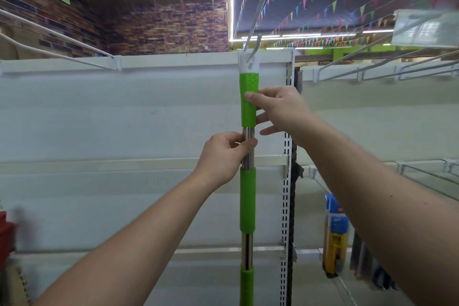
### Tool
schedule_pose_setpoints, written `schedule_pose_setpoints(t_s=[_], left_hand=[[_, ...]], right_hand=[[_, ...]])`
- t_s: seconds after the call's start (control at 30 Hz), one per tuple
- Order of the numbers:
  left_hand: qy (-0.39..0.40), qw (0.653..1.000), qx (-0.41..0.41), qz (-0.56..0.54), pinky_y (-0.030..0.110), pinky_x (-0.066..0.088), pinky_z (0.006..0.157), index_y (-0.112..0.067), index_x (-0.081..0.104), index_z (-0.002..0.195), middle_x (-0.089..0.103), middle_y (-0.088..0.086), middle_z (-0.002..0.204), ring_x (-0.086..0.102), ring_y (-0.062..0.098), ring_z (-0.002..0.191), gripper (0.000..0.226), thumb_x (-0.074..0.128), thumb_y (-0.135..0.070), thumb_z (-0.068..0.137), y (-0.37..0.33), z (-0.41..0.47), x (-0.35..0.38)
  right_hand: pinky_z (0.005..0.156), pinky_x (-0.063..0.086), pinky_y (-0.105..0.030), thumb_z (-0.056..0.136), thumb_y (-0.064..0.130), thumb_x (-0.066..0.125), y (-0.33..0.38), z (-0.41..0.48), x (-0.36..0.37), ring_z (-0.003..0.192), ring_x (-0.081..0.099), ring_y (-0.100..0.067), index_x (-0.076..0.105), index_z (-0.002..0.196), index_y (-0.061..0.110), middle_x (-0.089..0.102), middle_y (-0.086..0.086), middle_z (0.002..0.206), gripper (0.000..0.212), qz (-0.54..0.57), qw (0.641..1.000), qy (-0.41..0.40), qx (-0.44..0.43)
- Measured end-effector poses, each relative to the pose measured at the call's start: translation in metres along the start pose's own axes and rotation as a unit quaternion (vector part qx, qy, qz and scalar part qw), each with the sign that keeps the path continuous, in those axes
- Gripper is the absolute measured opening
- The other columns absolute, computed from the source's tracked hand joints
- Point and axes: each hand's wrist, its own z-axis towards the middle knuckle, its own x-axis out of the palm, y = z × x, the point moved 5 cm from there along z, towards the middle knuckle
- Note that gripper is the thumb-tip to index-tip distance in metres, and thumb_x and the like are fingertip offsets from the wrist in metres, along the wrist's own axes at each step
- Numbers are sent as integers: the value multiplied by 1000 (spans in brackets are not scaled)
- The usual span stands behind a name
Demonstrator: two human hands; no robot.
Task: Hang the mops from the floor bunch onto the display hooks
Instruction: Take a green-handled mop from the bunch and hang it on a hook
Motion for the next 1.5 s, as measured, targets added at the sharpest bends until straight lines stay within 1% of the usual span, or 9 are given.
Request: schedule_pose_setpoints(t_s=[0.1, 0.3, 0.7, 0.87, 0.97, 1.07, 1.13, 1.37, 1.5], left_hand=[[0, 1000, -2, 1, 59, 59, 83, -21, 76, 82, 76, 18, 88, 71, 41, 88, 31, 67, -51, 81, 6, 12, 3], [-3, 1000, -13, -4, 58, 59, 84, -29, 75, 77, 78, 10, 86, 74, 36, 88, 22, 67, -48, 86, 22, 35, 8], [-9, 999, -27, 25, 54, 60, 85, -27, 73, 77, 78, 10, 89, 74, 34, 89, 25, 66, -46, 91, 39, 69, 15], [-13, 999, -31, 38, 53, 61, 84, -27, 71, 78, 77, 9, 88, 74, 32, 89, 25, 66, -46, 93, 42, 77, 16], [-12, 998, -34, 46, 53, 60, 84, -26, 71, 78, 76, 10, 88, 73, 33, 91, 25, 66, -45, 93, 44, 81, 17], [-16, 998, -37, 50, 53, 61, 84, -26, 71, 78, 76, 9, 86, 73, 33, 91, 25, 66, -45, 93, 45, 84, 17], [-17, 998, -38, 52, 52, 61, 83, -27, 71, 77, 76, 8, 86, 73, 32, 91, 24, 66, -44, 93, 45, 86, 18], [-20, 997, -42, 60, 51, 61, 83, -27, 71, 78, 76, 8, 86, 72, 32, 92, 23, 66, -43, 94, 46, 89, 19], [-31, 997, -48, 44, 46, 61, 83, -26, 74, 83, 74, 1, 82, 72, 28, 90, 21, 67, -44, 93, 48, 86, 20]], right_hand=[[84, 64, -50, 99, 36, 65, -4, 11, 1, 83, 78, -18, 69, 101, 23, 76, 3, 97, 14, -4, 1000, 2, 8], [87, 63, -51, 101, 38, 61, -14, 30, 5, 94, 77, -22, 69, 114, 20, 77, -4, 110, 23, -22, 999, 5, 24], [87, 63, -54, 103, 39, 59, -29, 58, 8, 103, 75, -28, 65, 111, 22, 74, -12, 119, 19, -37, 998, 6, 41], [86, 63, -53, 103, 39, 58, -35, 66, 9, 106, 74, -29, 66, 117, 21, 73, -14, 122, 24, -33, 998, 8, 53], [87, 62, -54, 103, 39, 57, -37, 71, 10, 107, 74, -29, 63, 112, 25, 72, -15, 125, 18, -33, 998, 8, 54], [89, 62, -55, 104, 39, 57, -38, 75, 10, 109, 73, -30, 65, 121, 22, 70, -15, 129, 26, -33, 998, 11, 61], [89, 62, -55, 104, 39, 57, -39, 78, 10, 110, 73, -30, 66, 126, 20, 71, -14, 129, 31, -32, 997, 11, 62], [89, 61, -55, 104, 39, 57, -48, 84, 13, 113, 71, -32, 66, 127, 19, 71, -14, 125, 33, -18, 998, -1, 59], [92, 60, -56, 104, 39, 57, -49, 82, 14, 115, 69, -36, 66, 130, 18, 70, -14, 126, 35, -12, 998, -7, 62]])
